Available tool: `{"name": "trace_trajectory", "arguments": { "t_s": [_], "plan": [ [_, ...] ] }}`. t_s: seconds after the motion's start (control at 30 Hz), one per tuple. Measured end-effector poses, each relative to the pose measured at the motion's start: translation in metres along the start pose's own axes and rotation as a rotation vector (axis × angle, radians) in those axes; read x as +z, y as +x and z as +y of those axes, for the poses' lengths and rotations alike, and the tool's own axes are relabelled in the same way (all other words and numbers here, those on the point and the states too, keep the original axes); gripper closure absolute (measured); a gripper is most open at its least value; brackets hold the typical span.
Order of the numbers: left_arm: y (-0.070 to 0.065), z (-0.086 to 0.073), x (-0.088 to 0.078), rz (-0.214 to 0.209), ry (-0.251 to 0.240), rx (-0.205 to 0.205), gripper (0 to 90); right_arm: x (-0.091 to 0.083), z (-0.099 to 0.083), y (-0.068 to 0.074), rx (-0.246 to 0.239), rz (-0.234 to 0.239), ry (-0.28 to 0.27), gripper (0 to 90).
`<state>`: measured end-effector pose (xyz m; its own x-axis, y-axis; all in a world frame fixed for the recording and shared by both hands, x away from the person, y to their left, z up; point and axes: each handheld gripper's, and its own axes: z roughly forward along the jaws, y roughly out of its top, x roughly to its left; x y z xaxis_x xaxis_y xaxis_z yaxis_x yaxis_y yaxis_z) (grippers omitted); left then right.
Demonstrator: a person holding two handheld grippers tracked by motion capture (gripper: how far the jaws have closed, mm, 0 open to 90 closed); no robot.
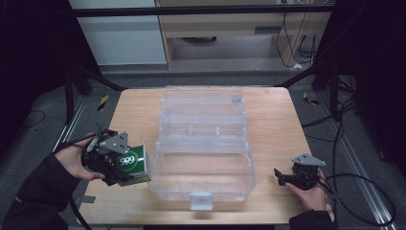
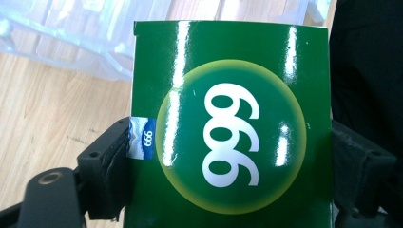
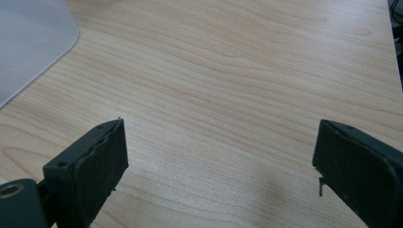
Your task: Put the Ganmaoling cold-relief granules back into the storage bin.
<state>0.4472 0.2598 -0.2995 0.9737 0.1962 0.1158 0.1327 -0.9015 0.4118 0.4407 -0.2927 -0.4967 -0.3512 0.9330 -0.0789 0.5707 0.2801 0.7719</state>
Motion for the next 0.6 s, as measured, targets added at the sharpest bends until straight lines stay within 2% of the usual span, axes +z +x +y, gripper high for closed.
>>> {"name": "trace_trajectory", "arguments": {
  "t_s": [0.23,0.47,0.6],
  "plan": [
    [0.002,0.016,0.004,-0.005,-0.023,0.026,15.1,0.000,0.000,0.000,0.009,0.001,-0.001,4.8],
    [0.003,0.036,0.011,-0.015,-0.023,0.072,15.2,-0.001,0.000,0.000,0.010,0.002,-0.002,4.8],
    [0.004,0.044,0.016,-0.021,-0.026,0.084,15.1,-0.001,0.000,0.000,0.009,0.003,-0.004,4.9]
  ]
}}
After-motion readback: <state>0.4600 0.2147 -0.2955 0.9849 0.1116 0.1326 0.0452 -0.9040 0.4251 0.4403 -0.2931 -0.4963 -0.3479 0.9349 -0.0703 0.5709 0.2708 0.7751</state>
